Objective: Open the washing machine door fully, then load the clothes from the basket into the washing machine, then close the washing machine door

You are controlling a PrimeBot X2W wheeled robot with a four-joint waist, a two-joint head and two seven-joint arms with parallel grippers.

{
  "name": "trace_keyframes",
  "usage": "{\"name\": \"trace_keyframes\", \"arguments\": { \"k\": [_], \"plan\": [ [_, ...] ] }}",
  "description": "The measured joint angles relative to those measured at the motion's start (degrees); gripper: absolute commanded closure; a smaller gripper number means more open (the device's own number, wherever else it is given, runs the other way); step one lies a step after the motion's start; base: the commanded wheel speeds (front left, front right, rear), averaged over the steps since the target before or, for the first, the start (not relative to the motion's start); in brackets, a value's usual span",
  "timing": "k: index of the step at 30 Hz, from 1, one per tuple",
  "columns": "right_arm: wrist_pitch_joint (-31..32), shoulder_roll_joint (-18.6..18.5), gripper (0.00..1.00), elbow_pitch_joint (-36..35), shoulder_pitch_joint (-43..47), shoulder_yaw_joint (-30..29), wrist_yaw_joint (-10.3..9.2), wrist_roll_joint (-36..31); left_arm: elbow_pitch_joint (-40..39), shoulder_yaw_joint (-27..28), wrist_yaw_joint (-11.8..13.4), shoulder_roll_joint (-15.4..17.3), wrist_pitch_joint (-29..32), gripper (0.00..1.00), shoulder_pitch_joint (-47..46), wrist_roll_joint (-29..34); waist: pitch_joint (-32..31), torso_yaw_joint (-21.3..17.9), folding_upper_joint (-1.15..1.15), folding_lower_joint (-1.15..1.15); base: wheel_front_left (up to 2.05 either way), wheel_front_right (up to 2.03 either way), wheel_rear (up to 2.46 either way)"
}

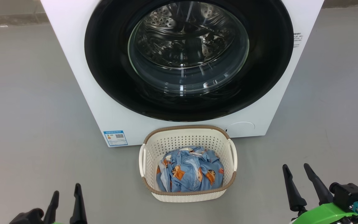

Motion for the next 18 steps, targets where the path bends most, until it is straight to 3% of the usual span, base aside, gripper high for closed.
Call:
{"name": "trace_keyframes", "arguments": {
  "k": [18],
  "plan": [
    [-2.9,0.4,0.0,-1.6,0.9,0.0,0.0,-12.5,-1.5,0.5,0.2,0.4,-3.0,0.0,0.4,11.5,0.2,-0.3,0.0,0.0,0.0,0.0,0.0]
  ]
}}
